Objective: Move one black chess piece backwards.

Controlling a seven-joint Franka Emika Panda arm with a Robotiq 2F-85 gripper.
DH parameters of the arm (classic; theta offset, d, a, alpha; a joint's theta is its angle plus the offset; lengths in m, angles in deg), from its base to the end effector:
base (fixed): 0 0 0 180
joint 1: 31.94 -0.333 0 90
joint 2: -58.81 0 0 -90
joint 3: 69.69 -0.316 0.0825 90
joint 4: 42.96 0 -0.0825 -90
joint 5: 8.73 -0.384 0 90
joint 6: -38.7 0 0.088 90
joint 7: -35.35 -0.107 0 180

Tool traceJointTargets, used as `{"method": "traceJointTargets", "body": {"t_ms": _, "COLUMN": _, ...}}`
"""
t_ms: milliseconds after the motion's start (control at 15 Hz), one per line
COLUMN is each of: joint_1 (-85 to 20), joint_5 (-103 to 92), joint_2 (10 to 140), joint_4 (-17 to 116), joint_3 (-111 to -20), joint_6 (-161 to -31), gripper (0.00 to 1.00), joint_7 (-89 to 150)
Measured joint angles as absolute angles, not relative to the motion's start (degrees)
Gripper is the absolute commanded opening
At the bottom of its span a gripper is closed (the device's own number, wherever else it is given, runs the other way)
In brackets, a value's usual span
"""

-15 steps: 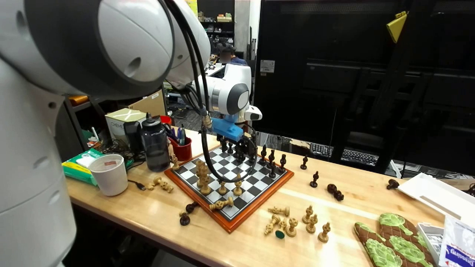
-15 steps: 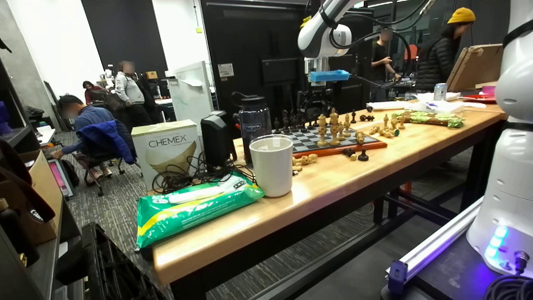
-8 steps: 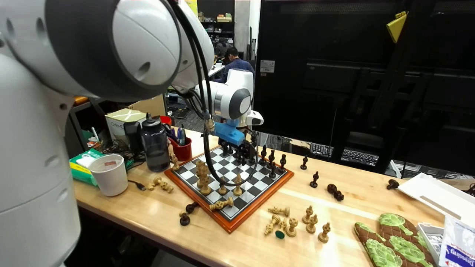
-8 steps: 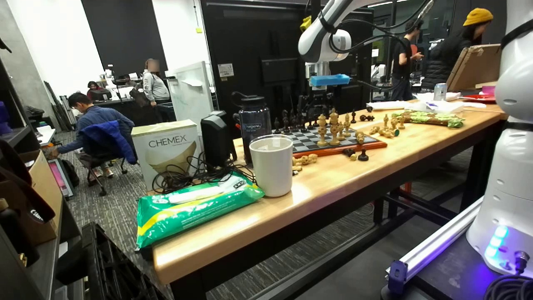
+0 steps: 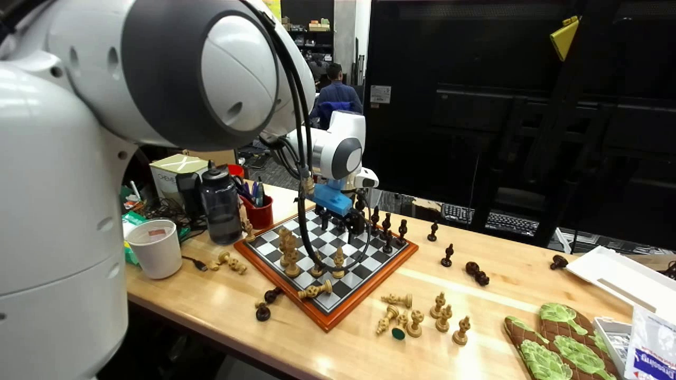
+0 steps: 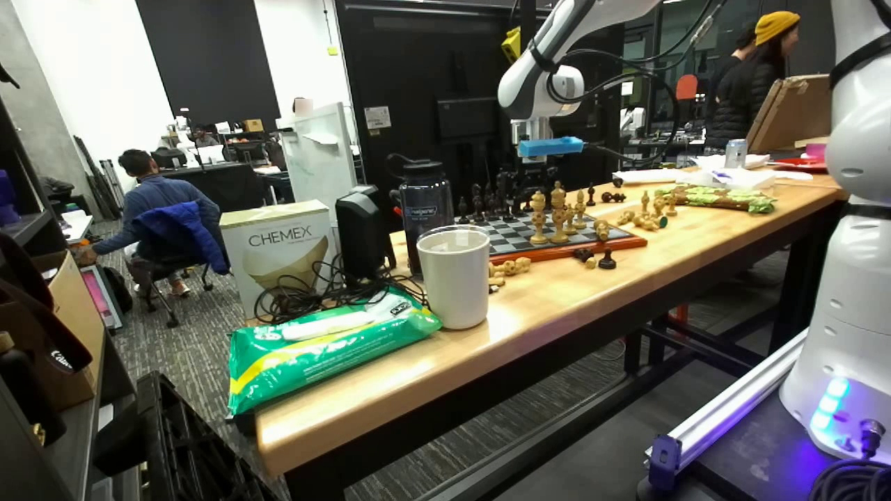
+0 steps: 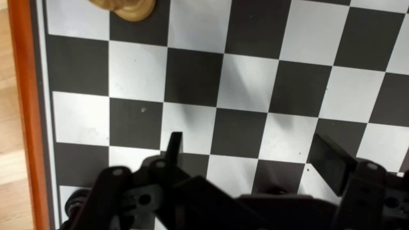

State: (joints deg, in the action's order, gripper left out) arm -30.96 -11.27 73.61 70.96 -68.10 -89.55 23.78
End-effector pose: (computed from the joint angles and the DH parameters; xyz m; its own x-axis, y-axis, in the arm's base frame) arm 0.5983 -0.0250 0.3340 0.9628 -0.2699 -0.0137 -0.2702 -0.9625 -0.0253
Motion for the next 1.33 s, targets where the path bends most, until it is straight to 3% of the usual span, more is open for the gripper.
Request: {"method": "traceJointTargets", "body": {"t_ms": 1333, "joint_1": -30.26, "joint_5": -11.56, "joint_2": 77.57, "joint_4": 66.82, "joint_3": -67.67, "joint_6": -90.53, "gripper": 1.00, "joint_7": 23.73}}
